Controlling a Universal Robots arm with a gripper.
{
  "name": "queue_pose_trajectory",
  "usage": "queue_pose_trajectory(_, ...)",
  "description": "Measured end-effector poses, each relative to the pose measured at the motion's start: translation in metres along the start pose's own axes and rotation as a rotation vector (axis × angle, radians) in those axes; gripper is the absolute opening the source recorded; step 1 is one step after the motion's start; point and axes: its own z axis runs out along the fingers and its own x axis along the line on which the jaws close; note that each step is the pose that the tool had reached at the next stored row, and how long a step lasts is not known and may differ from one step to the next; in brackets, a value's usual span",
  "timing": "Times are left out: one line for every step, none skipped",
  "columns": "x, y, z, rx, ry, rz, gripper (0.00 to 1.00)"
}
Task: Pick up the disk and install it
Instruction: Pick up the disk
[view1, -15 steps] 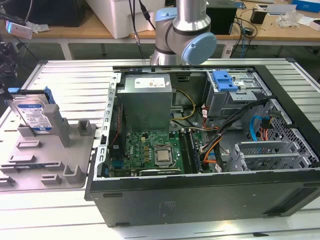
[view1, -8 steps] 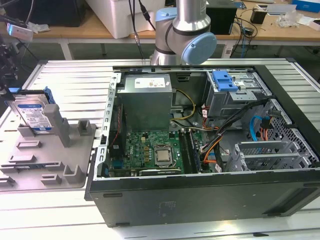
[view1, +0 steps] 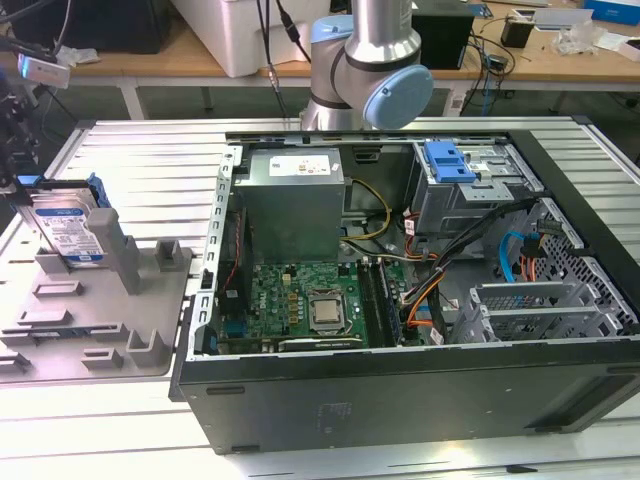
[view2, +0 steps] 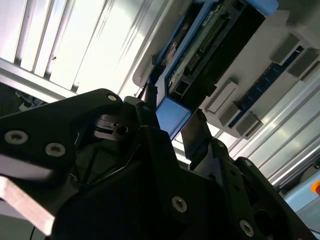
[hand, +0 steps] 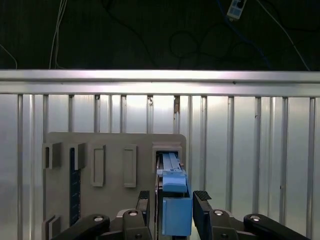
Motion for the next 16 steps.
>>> queue_pose_trajectory(-0.0001, 0.0000, 0.0005, 0.0001, 0.0000, 0.000, 0.47)
queue_pose_trajectory(-0.0002, 0.0000, 0.0012, 0.0001, 0.0000, 0.000, 0.47)
queue_pose_trajectory(-0.0003, 0.0000, 0.0018, 0.0001, 0.0000, 0.000, 0.47)
queue_pose_trajectory(-0.0003, 0.0000, 0.0026, 0.0001, 0.0000, 0.000, 0.47)
queue_pose_trajectory(-0.0004, 0.0000, 0.0043, 0.0001, 0.0000, 0.000, 0.47)
queue_pose_trajectory(-0.0004, 0.0000, 0.0054, 0.0000, 0.0000, 0.000, 0.47)
queue_pose_trajectory(-0.0005, 0.0000, 0.0060, 0.0000, 0.0000, 0.000, 0.47)
queue_pose_trajectory(-0.0005, 0.0000, 0.0066, 0.0000, 0.0000, 0.000, 0.47)
queue_pose_trajectory(-0.0005, 0.0000, 0.0075, 0.0000, 0.0000, 0.000, 0.47)
queue_pose_trajectory(-0.0006, 0.0000, 0.0083, -0.0001, 0.0000, 0.000, 0.47)
queue_pose_trajectory(-0.0006, 0.0000, 0.0088, -0.0001, 0.0001, 0.000, 0.47)
queue_pose_trajectory(-0.0006, 0.0000, 0.0092, -0.0001, 0.0001, 0.000, 0.47)
queue_pose_trajectory(-0.0006, 0.0000, 0.0095, 0.0000, 0.0000, 0.000, 0.47)
queue_pose_trajectory(-0.0006, 0.0000, 0.0101, 0.0001, 0.0000, 0.000, 0.47)
queue_pose_trajectory(-0.0007, 0.0000, 0.0106, 0.0001, 0.0000, 0.000, 0.47)
queue_pose_trajectory(-0.0007, 0.0000, 0.0115, -0.0001, 0.0000, 0.000, 0.47)
